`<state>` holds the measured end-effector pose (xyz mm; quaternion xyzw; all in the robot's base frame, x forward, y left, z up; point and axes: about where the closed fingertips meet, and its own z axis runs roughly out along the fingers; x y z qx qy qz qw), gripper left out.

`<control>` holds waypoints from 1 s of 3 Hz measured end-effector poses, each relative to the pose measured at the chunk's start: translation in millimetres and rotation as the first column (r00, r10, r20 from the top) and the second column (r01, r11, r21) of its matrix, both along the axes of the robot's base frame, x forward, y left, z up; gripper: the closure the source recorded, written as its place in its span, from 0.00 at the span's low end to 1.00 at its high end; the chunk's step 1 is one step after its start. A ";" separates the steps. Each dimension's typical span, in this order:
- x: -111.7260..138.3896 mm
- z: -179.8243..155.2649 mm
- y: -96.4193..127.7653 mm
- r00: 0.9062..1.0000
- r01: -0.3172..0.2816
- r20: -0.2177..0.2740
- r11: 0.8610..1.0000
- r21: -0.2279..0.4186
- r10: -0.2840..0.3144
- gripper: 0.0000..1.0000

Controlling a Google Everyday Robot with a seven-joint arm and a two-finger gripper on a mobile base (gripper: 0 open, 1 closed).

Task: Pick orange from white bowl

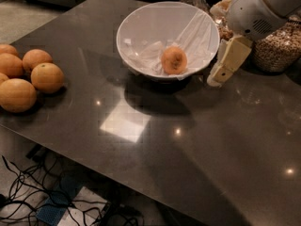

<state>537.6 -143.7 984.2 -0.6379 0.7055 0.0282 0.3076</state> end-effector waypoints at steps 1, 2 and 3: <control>0.0 0.0 0.0 1.000 0.000 0.000 1.000 0.000 0.000 0.00; 3.6 -1.2 0.4 1.000 0.019 0.012 0.999 0.037 -0.019 0.00; 18.1 -10.0 -1.2 0.998 0.062 0.025 0.990 0.128 -0.066 0.00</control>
Offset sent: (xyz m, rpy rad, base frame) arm 0.0097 -0.0033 -0.0031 0.0920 -0.0303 -0.0530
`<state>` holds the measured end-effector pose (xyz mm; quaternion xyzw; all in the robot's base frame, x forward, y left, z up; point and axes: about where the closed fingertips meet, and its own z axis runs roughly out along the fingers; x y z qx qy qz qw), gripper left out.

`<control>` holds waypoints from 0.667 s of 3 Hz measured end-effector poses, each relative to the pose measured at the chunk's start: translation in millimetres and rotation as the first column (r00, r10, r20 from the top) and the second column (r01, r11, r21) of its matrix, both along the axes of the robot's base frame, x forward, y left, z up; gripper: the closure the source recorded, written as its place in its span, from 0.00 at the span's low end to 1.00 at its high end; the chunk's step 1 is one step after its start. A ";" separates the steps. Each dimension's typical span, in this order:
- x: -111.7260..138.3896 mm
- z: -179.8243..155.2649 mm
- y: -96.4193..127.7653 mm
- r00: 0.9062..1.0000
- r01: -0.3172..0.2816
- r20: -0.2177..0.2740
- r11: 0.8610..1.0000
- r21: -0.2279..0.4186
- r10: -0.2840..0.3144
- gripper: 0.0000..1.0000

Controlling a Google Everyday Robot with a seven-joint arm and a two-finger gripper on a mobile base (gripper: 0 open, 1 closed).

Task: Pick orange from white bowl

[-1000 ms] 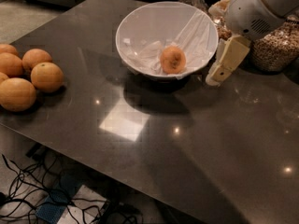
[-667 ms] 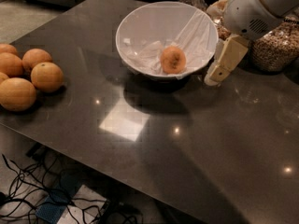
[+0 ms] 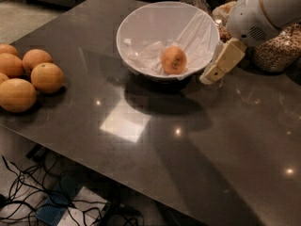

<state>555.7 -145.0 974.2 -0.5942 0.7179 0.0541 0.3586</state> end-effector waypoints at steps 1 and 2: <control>17.2 -6.5 7.1 1.000 0.022 0.008 0.997 0.078 -0.022 0.00; 41.7 -5.6 27.4 1.000 -0.007 0.024 0.988 0.151 0.003 0.00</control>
Offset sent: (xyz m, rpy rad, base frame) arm 0.0476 0.0259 -0.0095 0.1800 -0.0261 -0.0083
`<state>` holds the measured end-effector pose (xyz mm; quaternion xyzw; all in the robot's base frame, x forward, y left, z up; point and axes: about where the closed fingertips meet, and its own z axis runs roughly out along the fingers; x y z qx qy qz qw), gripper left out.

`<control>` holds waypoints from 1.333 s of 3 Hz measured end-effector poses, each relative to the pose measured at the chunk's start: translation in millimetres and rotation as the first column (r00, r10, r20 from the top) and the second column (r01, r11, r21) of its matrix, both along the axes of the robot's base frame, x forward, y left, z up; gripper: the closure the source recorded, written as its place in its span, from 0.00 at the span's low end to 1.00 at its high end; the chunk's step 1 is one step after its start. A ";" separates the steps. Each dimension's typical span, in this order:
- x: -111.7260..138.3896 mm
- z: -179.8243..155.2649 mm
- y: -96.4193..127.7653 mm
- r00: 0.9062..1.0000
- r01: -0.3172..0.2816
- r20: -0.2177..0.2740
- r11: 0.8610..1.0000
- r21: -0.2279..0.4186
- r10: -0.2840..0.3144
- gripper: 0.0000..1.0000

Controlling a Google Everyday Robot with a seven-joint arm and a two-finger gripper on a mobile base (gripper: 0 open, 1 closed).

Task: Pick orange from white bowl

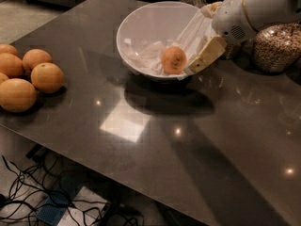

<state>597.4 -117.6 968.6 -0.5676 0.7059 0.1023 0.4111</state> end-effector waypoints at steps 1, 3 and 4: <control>0.0 0.0 0.1 1.000 0.000 0.000 1.000 0.000 0.000 0.00; 4.6 -4.6 21.7 1.000 -0.029 0.000 0.997 0.067 0.029 0.00; 7.0 -5.8 35.2 0.999 -0.044 -0.010 0.995 0.088 0.045 0.00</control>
Offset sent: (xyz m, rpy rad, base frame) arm 0.0031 0.0155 -0.0059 0.0481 -0.0102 0.0283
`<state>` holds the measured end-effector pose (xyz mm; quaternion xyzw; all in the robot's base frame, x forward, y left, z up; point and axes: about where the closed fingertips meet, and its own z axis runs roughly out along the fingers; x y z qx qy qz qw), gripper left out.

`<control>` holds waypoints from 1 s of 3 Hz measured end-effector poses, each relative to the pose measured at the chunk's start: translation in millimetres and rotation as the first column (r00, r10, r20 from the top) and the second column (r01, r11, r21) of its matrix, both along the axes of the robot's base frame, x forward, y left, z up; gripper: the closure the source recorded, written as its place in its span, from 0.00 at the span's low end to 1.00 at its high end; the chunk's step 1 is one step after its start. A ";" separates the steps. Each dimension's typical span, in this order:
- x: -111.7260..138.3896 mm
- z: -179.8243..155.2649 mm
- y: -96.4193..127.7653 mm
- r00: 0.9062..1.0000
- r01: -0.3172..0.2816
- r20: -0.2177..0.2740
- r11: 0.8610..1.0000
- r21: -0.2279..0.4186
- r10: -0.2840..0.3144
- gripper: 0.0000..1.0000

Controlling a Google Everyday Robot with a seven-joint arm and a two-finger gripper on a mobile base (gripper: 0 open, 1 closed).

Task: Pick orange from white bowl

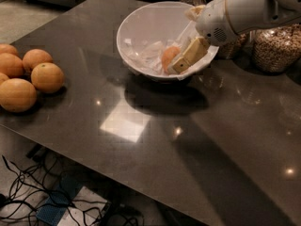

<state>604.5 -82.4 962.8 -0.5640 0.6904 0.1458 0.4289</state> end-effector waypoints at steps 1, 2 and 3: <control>6.2 -4.7 3.5 1.000 0.004 -0.010 1.000 -0.001 -0.004 0.00; 17.3 -10.5 -2.8 0.999 0.028 -0.016 1.000 -0.008 -0.028 0.00; 28.9 -12.8 -8.1 0.999 0.044 -0.013 0.999 -0.011 -0.044 0.05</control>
Offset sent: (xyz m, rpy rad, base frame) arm 0.0312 -0.0161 -0.0166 -0.0154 0.0221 -0.0661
